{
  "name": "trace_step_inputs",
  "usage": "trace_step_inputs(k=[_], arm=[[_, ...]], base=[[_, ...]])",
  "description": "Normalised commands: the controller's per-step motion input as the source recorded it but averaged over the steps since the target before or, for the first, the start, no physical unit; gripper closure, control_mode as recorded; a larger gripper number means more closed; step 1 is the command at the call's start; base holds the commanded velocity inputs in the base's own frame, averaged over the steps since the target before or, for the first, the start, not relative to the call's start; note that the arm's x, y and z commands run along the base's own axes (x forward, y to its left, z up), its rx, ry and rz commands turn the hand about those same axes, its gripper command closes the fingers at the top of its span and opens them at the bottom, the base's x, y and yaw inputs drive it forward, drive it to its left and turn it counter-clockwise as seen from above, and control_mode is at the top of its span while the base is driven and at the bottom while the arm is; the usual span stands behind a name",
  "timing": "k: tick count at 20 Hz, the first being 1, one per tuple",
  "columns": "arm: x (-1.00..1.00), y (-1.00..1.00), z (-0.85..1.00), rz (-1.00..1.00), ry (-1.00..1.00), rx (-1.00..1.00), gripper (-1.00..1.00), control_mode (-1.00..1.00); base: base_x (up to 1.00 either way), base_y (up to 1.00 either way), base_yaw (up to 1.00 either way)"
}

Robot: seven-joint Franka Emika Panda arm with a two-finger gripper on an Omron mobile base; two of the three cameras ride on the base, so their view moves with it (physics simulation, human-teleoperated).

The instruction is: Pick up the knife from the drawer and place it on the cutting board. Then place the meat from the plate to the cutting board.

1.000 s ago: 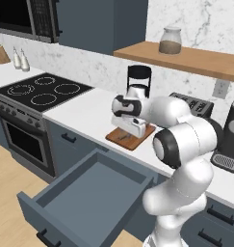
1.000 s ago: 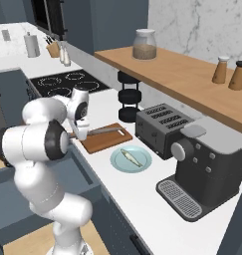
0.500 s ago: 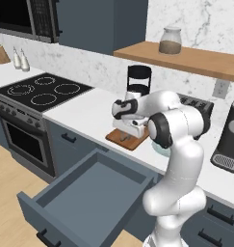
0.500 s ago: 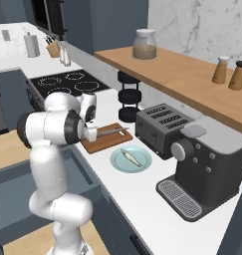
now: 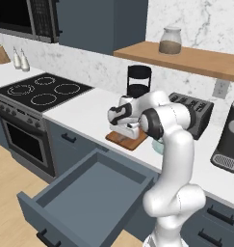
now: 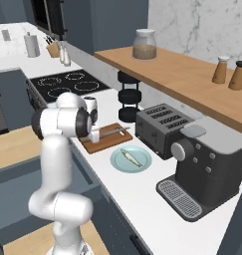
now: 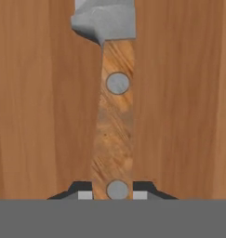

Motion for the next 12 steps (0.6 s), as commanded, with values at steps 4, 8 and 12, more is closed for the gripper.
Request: trace_step_inputs(k=[4,8,12], arm=[[0.39,0.04,-0.03,0.0,0.0,0.0,1.0,-1.0],[0.18,0.0,-0.27,0.0,0.0,0.0,-1.0,-1.0],[-0.01,0.0,-0.38,0.02,0.0,-0.01,-1.0,-1.0]], base=[[0.0,0.0,0.0],[0.0,0.0,0.0],[0.0,0.0,0.0]])
